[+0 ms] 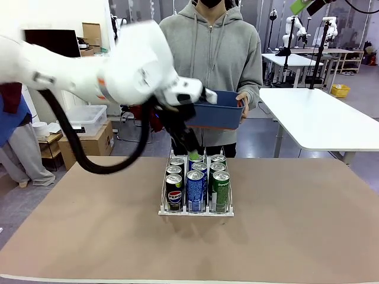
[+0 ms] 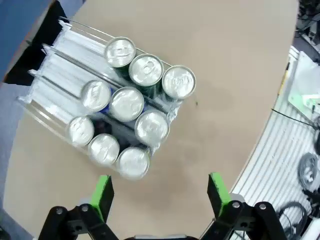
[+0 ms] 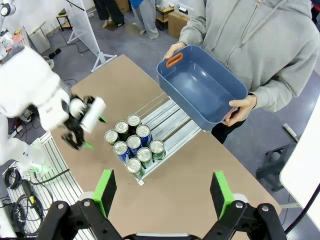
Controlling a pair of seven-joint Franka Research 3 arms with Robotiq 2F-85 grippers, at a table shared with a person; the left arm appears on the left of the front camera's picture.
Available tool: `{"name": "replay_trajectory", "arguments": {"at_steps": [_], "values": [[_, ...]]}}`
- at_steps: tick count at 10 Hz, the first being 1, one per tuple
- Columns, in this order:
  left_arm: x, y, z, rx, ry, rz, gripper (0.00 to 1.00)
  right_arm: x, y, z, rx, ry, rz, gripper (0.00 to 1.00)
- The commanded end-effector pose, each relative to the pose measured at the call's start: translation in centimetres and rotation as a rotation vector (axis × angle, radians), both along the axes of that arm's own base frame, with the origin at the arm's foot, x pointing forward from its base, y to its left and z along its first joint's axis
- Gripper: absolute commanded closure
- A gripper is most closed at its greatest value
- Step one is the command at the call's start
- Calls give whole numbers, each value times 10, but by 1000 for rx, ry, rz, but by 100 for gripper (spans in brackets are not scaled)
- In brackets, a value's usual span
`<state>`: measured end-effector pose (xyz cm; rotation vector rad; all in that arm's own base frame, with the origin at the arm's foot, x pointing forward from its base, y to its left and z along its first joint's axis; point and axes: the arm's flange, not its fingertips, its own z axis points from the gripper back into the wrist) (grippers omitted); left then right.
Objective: Fill the beverage cans into the dispenser.
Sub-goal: Place the picked Ionic drink in the line of the Automatic Can Dispenser with the same cans.
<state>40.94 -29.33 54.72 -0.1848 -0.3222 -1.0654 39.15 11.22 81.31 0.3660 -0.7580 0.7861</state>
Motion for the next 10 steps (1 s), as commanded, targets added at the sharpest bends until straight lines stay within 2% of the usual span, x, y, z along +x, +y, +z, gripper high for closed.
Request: {"name": "replay_trajectory", "arguments": {"at_steps": [1,3,6,8,10], "values": [[-6,42,44,-44,-4,19,0,-1,-1,-1,1,2,-1,0],[-10,76,93,-70,-28,-8,0,-1,-1,-1,1,2,-1,0],[-17,116,161,-163,-140,34,0,-1,-1,-1,1,2,-1,0],[-27,133,198,-200,-191,101,0,-1,-1,-1,1,2,-1,0],[-40,132,236,-194,-236,112,0,-1,-1,-1,1,2,-1,0]]}}
